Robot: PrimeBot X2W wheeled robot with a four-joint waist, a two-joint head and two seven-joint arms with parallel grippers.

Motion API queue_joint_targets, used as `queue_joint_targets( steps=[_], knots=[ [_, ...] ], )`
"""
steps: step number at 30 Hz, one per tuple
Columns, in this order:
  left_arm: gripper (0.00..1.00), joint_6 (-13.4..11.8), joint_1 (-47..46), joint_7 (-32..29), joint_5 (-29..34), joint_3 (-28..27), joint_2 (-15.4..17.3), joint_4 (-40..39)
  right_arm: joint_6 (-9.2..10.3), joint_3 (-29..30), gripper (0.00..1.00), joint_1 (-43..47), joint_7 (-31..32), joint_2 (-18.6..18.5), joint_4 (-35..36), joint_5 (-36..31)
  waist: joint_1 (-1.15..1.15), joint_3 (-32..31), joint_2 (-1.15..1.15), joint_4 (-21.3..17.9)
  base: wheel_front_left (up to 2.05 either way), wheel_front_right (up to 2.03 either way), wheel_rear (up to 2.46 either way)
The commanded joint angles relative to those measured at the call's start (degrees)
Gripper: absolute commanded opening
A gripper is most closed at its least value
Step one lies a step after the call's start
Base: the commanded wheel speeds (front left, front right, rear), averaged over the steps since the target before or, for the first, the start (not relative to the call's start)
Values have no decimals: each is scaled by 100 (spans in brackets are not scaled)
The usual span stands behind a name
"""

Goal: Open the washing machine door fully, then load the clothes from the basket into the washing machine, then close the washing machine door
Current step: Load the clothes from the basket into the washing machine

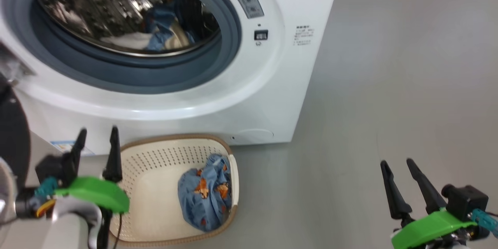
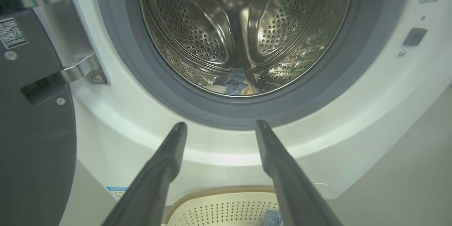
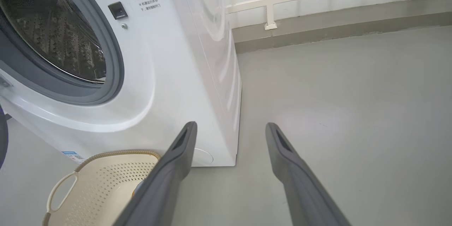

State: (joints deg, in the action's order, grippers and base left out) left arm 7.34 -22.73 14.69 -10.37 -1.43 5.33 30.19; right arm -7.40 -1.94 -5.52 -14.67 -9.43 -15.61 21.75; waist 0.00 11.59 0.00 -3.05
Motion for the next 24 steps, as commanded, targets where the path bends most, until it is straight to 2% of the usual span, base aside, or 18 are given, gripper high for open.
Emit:
queue_joint_targets(
  steps=[1, 6, 24],
  knots=[
    [100, 14, 266, 30, 11, -144, 153, -240, -9, -90, 100, 167, -33, -109, 102, 16, 0, -434, 0, 178, 0, 0, 0],
    [100, 14, 850, 30, -33, -152, 179, -482, -9, -25, 100, 474, -33, -155, 136, 32, 0, -715, 0, 231, 0, 0, 0],
    [100, 14, 2257, 30, -55, -460, 174, -1401, -9, 210, 100, 1041, -33, -166, 218, 30, 0, -1144, 0, 309, 0, 0, 0]
  ],
)
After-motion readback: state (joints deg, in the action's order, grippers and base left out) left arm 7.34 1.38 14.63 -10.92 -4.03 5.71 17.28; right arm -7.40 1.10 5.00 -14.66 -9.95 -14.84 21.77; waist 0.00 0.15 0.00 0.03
